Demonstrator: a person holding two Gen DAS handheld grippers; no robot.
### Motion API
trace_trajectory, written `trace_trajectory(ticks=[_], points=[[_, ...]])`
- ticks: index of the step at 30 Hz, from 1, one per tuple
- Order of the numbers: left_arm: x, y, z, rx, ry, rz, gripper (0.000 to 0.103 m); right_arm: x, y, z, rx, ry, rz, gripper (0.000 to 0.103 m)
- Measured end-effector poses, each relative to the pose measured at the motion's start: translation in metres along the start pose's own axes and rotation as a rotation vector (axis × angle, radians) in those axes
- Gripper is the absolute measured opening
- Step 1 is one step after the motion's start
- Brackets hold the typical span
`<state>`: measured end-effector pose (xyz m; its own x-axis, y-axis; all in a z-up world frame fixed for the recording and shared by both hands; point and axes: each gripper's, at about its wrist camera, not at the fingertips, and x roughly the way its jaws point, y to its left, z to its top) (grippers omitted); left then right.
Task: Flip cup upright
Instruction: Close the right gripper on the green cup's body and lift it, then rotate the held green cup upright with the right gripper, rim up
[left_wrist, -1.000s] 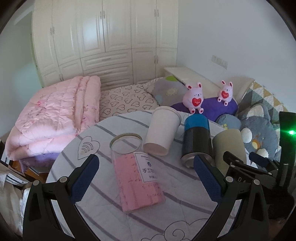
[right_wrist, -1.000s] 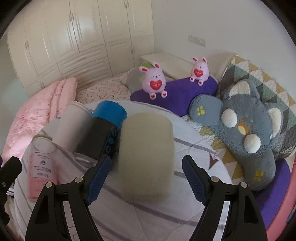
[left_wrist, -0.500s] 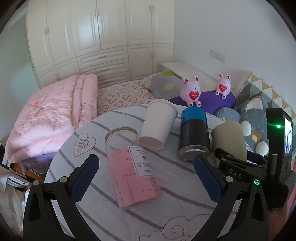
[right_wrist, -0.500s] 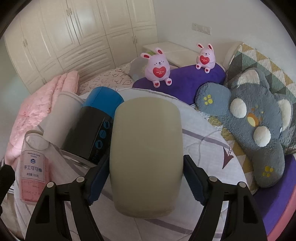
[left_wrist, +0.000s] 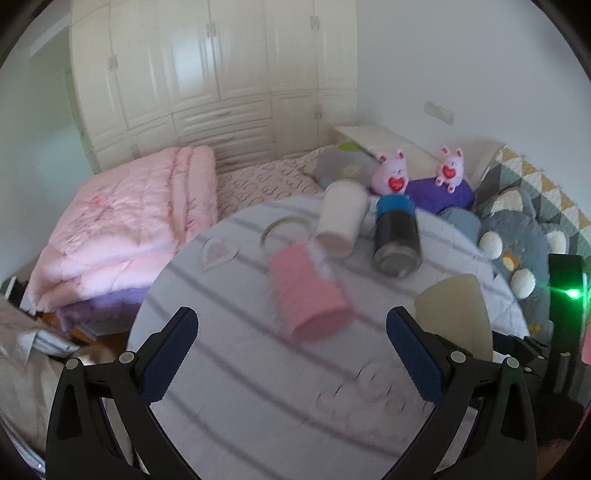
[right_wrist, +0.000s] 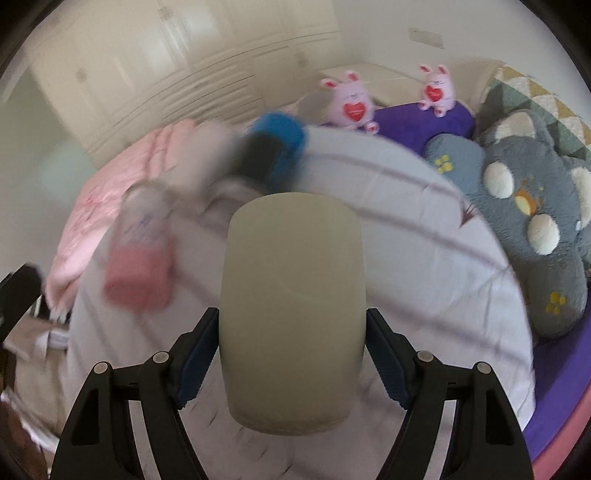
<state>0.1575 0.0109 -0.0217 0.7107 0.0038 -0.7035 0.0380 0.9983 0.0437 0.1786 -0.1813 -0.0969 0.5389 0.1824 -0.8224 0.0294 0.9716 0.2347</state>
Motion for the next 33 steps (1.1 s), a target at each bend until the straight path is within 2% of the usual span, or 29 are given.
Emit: trace_trajectory(ticks=[8,14,16,18,21,26,33], points=[[-0.030,0.029,-0.036,-0.039,0.020,0.022,0.103,-0.008,0.060,-0.050,-0.089,0.022,0.099,0.078],[-0.042,0.048,-0.047,-0.079,0.015,0.016,0.103,-0.009,0.090,-0.061,-0.103,0.004,0.138,0.078],[-0.041,0.049,-0.048,-0.088,0.029,0.003,0.103,-0.003,0.094,-0.064,-0.103,0.025,0.140,0.078],[-0.038,0.048,-0.050,-0.090,0.039,-0.008,0.103,0.003,0.092,-0.066,-0.092,0.052,0.138,0.079],[-0.035,0.041,-0.050,-0.092,0.053,-0.030,0.103,-0.004,0.086,-0.067,-0.075,0.060,0.184,0.079],[-0.029,0.018,-0.045,-0.092,0.068,-0.079,0.103,-0.031,0.063,-0.065,-0.070,0.004,0.210,0.080],[0.000,-0.021,-0.041,-0.076,0.147,-0.123,0.103,-0.057,0.024,-0.068,-0.067,-0.050,0.117,0.080]])
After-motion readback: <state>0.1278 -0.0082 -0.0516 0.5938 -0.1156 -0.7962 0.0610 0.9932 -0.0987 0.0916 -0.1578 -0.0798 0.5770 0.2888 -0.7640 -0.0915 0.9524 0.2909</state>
